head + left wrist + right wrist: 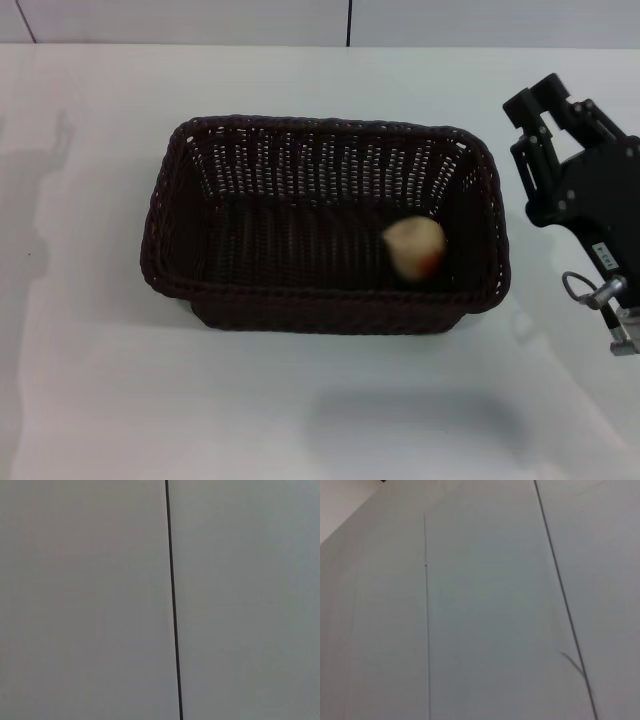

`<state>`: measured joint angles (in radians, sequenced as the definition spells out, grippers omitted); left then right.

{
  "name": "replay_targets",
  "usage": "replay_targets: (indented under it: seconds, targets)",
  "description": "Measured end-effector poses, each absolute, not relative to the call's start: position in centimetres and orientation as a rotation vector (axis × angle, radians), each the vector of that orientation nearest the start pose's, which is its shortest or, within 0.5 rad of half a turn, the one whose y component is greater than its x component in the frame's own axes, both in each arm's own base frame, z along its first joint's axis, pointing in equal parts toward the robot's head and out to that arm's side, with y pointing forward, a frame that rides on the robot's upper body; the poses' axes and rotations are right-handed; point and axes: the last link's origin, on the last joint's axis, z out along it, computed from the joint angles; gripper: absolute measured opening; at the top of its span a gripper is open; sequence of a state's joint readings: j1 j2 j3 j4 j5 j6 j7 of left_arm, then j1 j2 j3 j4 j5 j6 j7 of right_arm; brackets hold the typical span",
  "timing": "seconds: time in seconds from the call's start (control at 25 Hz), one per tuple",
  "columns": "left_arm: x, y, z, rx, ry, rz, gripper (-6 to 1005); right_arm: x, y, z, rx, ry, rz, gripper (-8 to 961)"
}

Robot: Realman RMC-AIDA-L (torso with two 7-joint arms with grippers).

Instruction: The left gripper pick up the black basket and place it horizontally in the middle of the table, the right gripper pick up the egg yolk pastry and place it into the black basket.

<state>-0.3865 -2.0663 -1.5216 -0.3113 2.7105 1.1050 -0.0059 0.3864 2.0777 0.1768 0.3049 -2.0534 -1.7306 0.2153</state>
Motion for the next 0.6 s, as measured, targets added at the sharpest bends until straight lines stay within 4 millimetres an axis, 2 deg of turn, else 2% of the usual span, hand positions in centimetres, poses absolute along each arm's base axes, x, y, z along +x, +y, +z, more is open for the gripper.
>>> replay_targets:
  seconds: [0.24, 0.32, 0.36, 0.44, 0.48, 0.52, 0.6]
  targets:
    - [-33.9, 34.9, 5.1, -1.322, -0.435, -0.626, 802, 25.4, 25.0, -3.4, -1.729, 0.282, 1.298, 407]
    - [-34.1, 34.6, 5.1, -1.317, -0.440, -0.626, 802, 27.6, 24.2, -1.9, -1.629, 0.299, 1.218, 473]
    - [-34.2, 34.5, 5.1, -1.315, -0.442, -0.626, 802, 27.6, 24.2, -1.9, -1.629, 0.299, 1.218, 494]
    - [-34.3, 34.4, 5.1, -1.313, -0.442, -0.626, 802, 29.4, 23.6, -0.8, -1.554, 0.313, 1.150, 536]
    - [-34.3, 34.4, 5.1, -1.313, -0.442, -0.626, 802, 31.4, 22.6, 0.6, -1.453, 0.340, 1.073, 557]
    - [-34.3, 34.4, 5.1, -1.313, -0.442, -0.626, 802, 31.4, 22.6, 0.6, -1.453, 0.340, 1.073, 577]
    - [-35.0, 33.5, 5.1, -1.312, -0.450, -0.610, 802, 33.2, 21.6, 2.0, -1.338, 0.370, 1.004, 619]
